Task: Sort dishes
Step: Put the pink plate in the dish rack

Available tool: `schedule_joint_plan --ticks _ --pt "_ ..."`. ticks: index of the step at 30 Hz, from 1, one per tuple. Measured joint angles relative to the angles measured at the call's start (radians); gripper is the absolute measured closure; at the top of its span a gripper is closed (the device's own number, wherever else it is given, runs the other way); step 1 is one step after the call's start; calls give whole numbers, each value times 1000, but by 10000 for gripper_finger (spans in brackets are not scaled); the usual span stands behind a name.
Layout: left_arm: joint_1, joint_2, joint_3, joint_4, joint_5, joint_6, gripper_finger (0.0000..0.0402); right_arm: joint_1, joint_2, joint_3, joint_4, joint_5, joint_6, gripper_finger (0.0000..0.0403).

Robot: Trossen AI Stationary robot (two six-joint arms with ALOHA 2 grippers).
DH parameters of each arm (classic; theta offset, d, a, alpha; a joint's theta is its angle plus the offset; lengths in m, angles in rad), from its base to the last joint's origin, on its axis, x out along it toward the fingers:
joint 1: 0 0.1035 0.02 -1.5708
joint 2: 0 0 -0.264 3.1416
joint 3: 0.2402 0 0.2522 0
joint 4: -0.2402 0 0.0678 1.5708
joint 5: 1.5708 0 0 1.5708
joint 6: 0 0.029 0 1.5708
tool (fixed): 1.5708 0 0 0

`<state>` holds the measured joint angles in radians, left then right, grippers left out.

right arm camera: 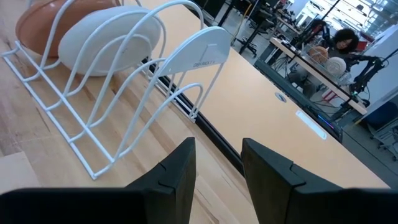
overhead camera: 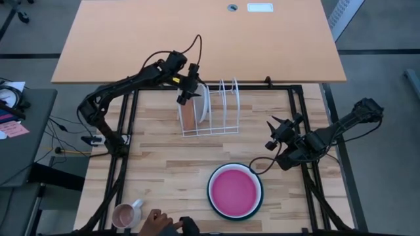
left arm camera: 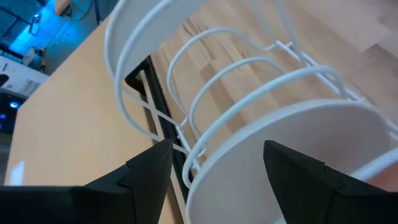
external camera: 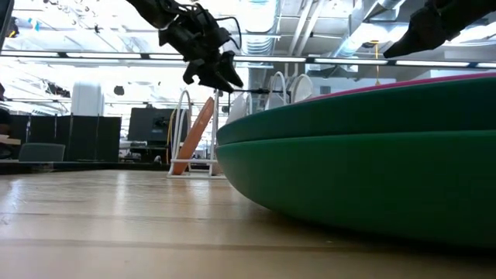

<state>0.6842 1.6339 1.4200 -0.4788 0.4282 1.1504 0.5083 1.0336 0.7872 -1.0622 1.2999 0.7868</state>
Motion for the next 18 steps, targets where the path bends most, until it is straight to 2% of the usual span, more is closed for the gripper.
schedule_joint_plan --ticks 5,10,13,18 --pt "-23 -60 0 -32 -6 -123 156 0 0 0 0 0 0 266" --pt "-84 -138 0 -111 -5 -426 156 0 0 0 0 -14 0 266" --pt "-153 -180 0 -230 -18 -581 156 0 0 0 0 -65 19 266" --pt "-348 -245 0 -378 -119 -815 161 0 0 0 7 -219 157 266"
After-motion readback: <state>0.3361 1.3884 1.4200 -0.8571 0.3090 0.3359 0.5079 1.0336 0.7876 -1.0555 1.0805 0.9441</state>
